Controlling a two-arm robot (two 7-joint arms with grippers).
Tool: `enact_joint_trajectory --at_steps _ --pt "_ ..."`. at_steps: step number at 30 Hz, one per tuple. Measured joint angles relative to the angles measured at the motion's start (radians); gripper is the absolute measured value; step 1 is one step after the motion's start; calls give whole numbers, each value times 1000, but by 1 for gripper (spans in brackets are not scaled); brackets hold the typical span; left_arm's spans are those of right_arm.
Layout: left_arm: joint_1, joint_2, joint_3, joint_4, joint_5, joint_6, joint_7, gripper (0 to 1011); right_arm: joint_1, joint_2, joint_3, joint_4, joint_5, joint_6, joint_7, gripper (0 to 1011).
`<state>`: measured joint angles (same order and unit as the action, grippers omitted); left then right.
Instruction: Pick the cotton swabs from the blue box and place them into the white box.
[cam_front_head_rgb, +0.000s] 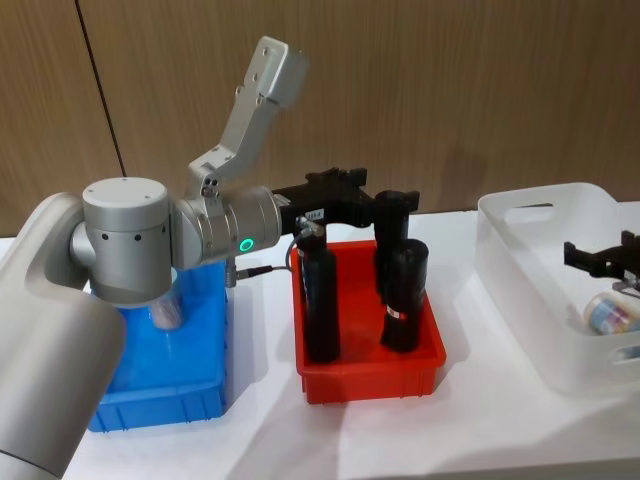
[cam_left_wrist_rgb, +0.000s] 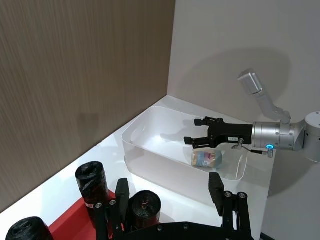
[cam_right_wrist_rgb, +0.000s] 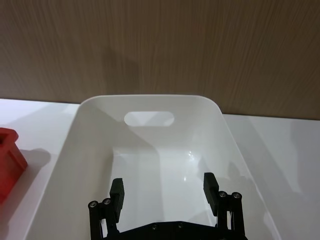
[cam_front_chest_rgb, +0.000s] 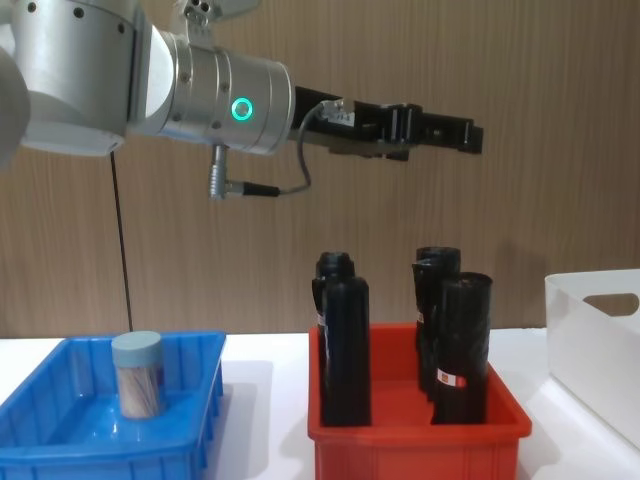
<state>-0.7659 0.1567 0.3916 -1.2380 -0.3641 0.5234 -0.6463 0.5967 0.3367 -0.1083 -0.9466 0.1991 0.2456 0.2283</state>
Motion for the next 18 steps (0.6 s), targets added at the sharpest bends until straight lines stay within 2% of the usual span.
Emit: enact_joint_trajectory --at_steps 11,18 --pt "0 0 0 0 0 0 0 1004 -71 10 12 -127 27 -53 -34 1001" --pt "0 0 0 0 0 0 0 1004 -149 20 24 -252 54 -102 -65 1001"
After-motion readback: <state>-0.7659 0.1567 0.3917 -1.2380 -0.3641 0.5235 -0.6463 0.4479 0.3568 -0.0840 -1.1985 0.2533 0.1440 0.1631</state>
